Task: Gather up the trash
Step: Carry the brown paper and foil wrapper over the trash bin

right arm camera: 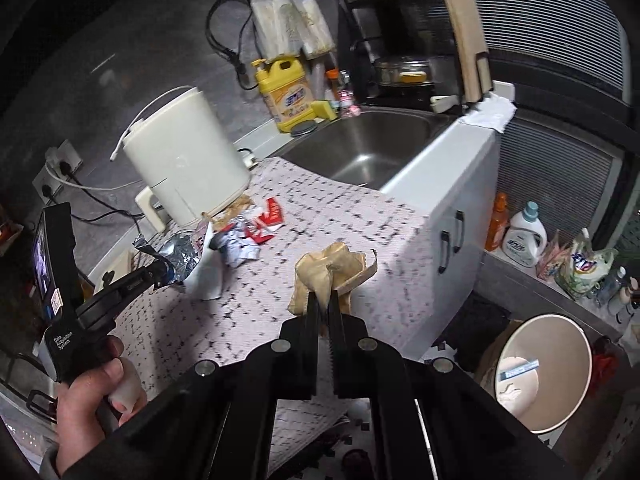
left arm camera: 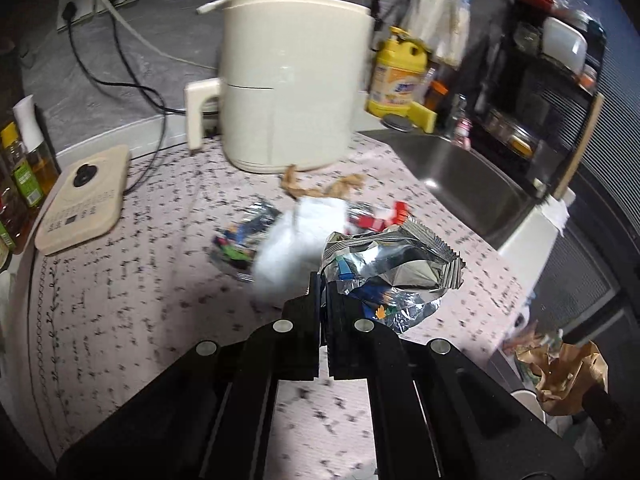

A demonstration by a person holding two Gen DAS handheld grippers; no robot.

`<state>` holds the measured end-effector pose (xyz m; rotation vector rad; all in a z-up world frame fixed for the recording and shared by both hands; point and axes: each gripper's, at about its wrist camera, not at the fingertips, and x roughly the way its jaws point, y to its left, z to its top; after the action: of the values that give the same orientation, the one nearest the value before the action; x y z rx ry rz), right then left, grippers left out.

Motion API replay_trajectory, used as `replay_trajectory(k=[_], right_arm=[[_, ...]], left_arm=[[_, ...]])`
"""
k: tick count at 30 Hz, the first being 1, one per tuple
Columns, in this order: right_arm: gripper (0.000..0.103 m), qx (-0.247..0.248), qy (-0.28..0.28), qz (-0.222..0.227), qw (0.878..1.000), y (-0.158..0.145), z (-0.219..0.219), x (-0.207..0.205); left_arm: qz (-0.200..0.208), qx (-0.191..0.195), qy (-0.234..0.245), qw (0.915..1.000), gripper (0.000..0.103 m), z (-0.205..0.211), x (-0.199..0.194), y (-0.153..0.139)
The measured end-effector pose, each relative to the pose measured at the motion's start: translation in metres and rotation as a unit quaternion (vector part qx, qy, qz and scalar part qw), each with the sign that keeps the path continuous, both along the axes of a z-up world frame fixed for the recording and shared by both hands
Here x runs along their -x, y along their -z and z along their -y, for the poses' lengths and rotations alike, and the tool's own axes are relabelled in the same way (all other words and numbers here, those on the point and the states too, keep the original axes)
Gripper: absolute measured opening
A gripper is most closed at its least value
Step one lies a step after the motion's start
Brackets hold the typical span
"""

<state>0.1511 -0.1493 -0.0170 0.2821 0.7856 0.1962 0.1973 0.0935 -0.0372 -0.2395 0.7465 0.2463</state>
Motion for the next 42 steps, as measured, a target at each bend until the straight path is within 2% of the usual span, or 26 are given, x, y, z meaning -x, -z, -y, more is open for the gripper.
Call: replay_trajectory(k=[7,15,25,34,37,39,42], right_arm=[[0.005,0.003,0.061,-0.007,0.998,0.004,0.057,0.016],[0.005,0.008,0.134,-0.026,0.991,0.019,0.116,0.037],[0.005,0.011,0.218,-0.057,0.974,0.051,0.17,0.054],[0.005,0.012,0.281,-0.083,0.956,0.091,0.207,0.059],[0.012,0.024,0.304,-0.087,0.948,0.101,0.216,0.061],[0.048,0.026,0.321,-0.085,0.943,0.106,0.223,0.063],[0.047,0.028,0.337,-0.088,0.937,0.112,0.232,0.068]], left_arm=[[-0.008,0.003,0.065,0.9978,0.003,0.069,-0.012,0.007],[-0.021,0.007,0.143,0.9895,0.003,0.149,-0.022,0.022],[-0.052,0.01,0.232,0.9714,0.004,0.234,-0.036,0.056],[-0.083,0.009,0.294,0.9521,0.003,0.288,-0.042,0.097],[-0.091,0.01,0.308,0.947,0.004,0.301,-0.043,0.108],[-0.097,0.009,0.316,0.9436,0.004,0.308,-0.042,0.114],[-0.105,0.009,0.326,0.9395,0.004,0.318,-0.041,0.122]])
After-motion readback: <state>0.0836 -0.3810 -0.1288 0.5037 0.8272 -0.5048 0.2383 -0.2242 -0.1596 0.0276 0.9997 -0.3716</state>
